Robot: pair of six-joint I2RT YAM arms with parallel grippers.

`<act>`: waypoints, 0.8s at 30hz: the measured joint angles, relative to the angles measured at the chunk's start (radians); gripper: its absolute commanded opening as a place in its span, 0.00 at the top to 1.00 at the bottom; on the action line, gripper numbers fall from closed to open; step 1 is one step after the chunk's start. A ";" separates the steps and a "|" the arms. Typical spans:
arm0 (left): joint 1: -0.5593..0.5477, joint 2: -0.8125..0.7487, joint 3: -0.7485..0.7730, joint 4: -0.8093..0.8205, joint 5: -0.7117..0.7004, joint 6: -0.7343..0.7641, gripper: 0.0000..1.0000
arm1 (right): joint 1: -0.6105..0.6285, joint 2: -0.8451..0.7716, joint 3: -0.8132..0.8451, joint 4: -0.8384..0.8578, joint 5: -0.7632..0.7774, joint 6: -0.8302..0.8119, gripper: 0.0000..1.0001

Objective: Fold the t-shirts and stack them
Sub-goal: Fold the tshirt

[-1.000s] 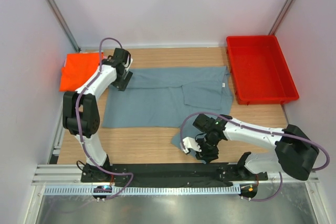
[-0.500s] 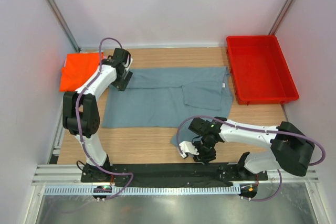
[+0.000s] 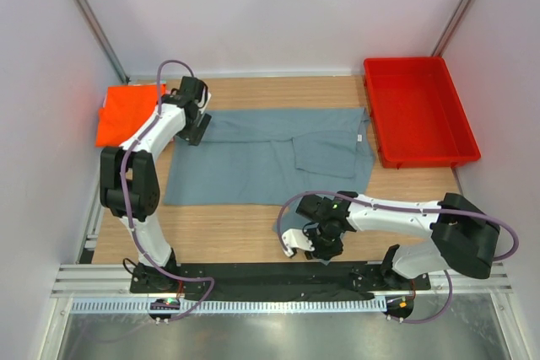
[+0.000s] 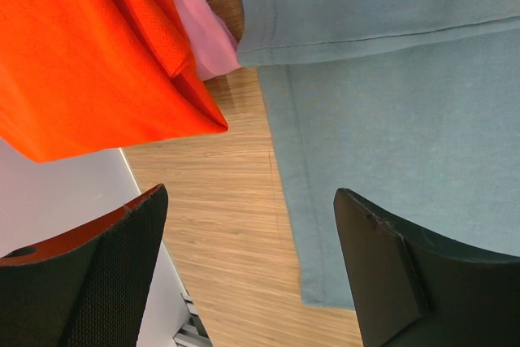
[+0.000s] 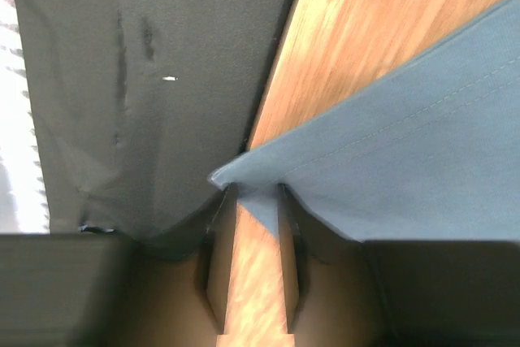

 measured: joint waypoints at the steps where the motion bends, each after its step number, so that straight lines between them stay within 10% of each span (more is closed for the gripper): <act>1: 0.001 0.000 0.000 0.000 0.000 0.000 0.16 | 0.005 0.005 0.000 0.004 0.010 0.005 0.76; 10: 0.009 0.000 0.000 0.000 0.001 -0.001 0.16 | 0.010 0.014 0.000 0.038 0.057 0.056 0.98; 24: 0.005 -0.028 0.003 -0.016 0.071 -0.011 0.16 | -0.053 -0.135 -0.078 0.138 0.140 0.084 0.99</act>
